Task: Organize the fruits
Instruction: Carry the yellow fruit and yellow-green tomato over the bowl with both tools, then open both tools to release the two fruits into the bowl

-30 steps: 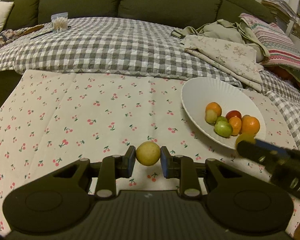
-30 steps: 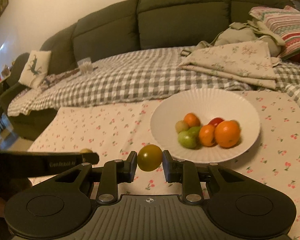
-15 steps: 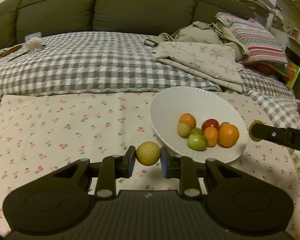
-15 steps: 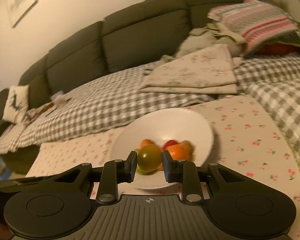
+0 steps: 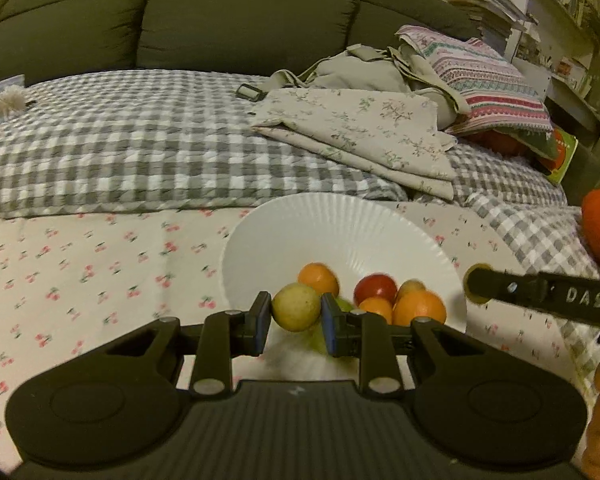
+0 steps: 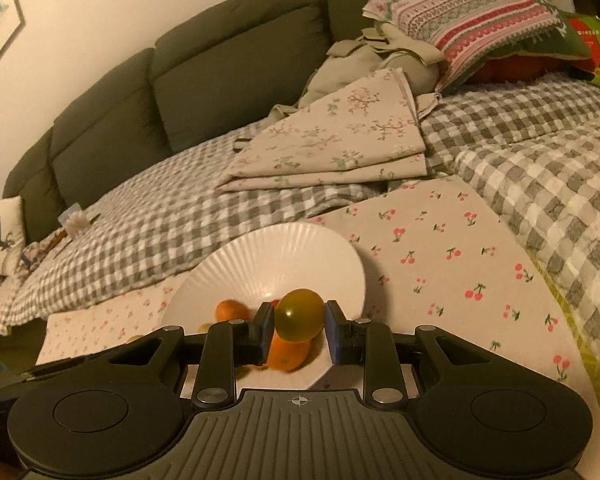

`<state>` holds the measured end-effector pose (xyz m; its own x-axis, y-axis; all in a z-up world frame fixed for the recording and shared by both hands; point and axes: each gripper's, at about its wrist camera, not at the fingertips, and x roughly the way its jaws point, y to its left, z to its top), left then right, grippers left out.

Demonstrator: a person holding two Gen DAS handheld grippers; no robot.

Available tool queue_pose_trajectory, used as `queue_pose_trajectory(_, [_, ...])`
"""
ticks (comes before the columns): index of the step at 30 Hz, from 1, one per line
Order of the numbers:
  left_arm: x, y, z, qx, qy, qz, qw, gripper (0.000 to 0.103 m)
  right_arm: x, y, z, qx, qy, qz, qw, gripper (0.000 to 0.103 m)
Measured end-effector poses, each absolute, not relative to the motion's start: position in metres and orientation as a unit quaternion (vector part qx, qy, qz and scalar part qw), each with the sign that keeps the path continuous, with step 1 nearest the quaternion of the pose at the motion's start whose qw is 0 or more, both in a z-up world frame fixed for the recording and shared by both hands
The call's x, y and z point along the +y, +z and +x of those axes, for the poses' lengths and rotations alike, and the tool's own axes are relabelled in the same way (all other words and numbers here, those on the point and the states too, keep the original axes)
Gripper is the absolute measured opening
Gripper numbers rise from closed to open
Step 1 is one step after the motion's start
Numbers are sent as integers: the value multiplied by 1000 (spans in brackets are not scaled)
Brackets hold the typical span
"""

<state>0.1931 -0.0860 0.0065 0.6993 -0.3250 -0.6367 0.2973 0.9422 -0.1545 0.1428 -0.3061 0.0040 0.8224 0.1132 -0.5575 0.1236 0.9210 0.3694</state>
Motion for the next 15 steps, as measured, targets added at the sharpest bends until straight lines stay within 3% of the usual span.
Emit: queue_pose_trajectory(15, [-131, -7, 232, 334, -193, 0, 923, 25, -316, -11, 195, 319, -1, 221, 922, 26])
